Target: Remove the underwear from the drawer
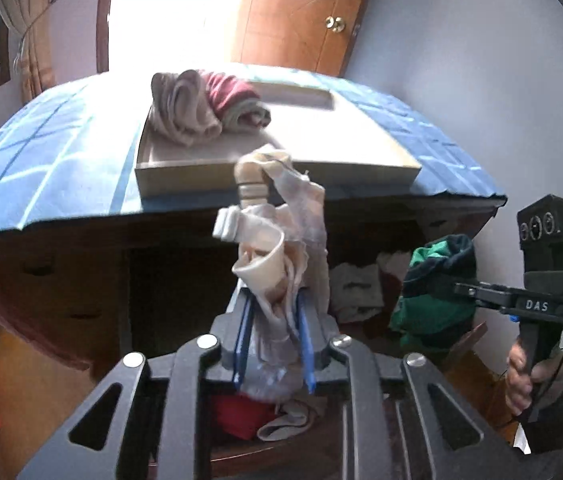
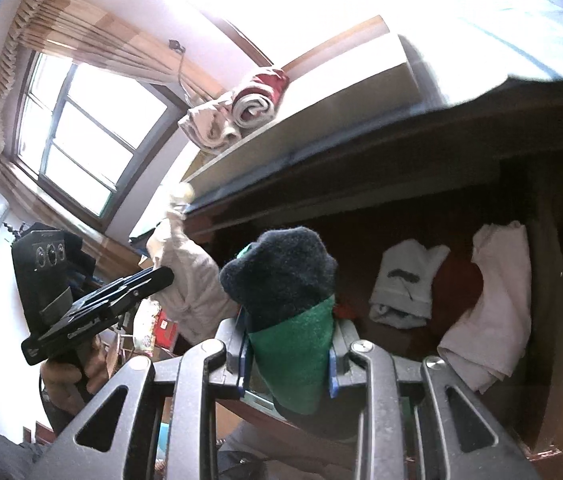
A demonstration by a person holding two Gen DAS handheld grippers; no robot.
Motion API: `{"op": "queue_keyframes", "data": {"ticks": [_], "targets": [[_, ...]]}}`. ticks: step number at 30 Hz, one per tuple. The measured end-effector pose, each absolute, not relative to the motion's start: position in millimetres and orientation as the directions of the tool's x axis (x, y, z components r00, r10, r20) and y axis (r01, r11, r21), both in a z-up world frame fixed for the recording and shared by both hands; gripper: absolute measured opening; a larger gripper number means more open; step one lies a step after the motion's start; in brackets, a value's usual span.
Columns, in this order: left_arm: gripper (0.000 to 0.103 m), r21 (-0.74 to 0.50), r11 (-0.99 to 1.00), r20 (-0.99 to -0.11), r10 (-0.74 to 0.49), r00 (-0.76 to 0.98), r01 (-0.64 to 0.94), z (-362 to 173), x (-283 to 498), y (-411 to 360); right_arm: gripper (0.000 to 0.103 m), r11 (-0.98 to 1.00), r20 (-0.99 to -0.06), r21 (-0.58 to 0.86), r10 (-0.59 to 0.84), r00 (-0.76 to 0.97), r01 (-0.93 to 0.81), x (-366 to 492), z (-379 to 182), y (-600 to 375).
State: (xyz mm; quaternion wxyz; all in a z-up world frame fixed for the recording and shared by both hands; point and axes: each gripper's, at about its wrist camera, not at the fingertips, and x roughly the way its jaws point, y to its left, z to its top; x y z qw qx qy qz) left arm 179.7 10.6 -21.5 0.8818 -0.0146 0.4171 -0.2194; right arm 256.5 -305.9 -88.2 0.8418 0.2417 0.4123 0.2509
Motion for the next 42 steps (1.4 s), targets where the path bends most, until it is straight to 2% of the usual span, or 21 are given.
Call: {"op": "queue_keyframes", "data": {"ticks": [4,8,9,12,17,19,20,21,23,24,29,42], "targets": [[0.019,-0.204,0.897,-0.703,-0.413,0.579,0.392,-8,176,8,0.030,0.741,-0.542,0.629,0.635,0.550,-0.237,257,-76,-308],[0.012,-0.207,0.889,-0.679,-0.431,0.594,0.409,3,175,5,0.030,0.734,-0.513,0.627,0.642,0.570,-0.262,258,-62,-302],[0.008,-0.207,0.886,-0.671,-0.437,0.600,0.414,7,174,4,0.030,0.732,-0.508,0.626,0.644,0.573,-0.268,257,-59,-301],[0.007,-0.197,0.883,-0.643,-0.445,0.623,0.427,19,173,3,0.030,0.729,-0.493,0.623,0.647,0.582,-0.283,257,-51,-298],[0.008,-0.122,0.896,-0.689,-0.386,0.614,0.427,17,179,-4,0.030,0.728,-0.474,0.620,0.645,0.600,-0.292,262,-41,-296],[0.016,-0.106,0.885,-0.732,-0.378,0.566,0.454,4,181,-9,0.030,0.731,-0.473,0.615,0.642,0.603,-0.295,261,-41,-297],[0.027,-0.106,0.881,-0.751,-0.375,0.544,0.461,-4,184,-12,0.030,0.735,-0.476,0.610,0.638,0.605,-0.295,260,-41,-297],[0.043,-0.109,0.879,-0.767,-0.372,0.523,0.465,-12,188,-15,0.030,0.738,-0.479,0.608,0.635,0.606,-0.293,260,-42,-298],[0.059,-0.133,0.875,-0.792,-0.377,0.481,0.466,-29,200,-20,0.030,0.740,-0.485,0.610,0.631,0.605,-0.284,262,-45,-300],[0.062,-0.147,0.874,-0.802,-0.379,0.461,0.463,-37,207,-23,0.030,0.740,-0.487,0.614,0.630,0.605,-0.276,263,-48,-302],[0.067,-0.184,0.899,-0.847,-0.350,0.400,0.397,-70,231,-34,0.030,0.746,-0.502,0.620,0.615,0.608,-0.243,264,-57,-313],[0.074,-0.196,0.865,-0.907,-0.339,0.249,0.462,-115,255,-84,0.030,0.733,-0.514,0.650,0.619,0.595,-0.200,270,-80,-331]]}}
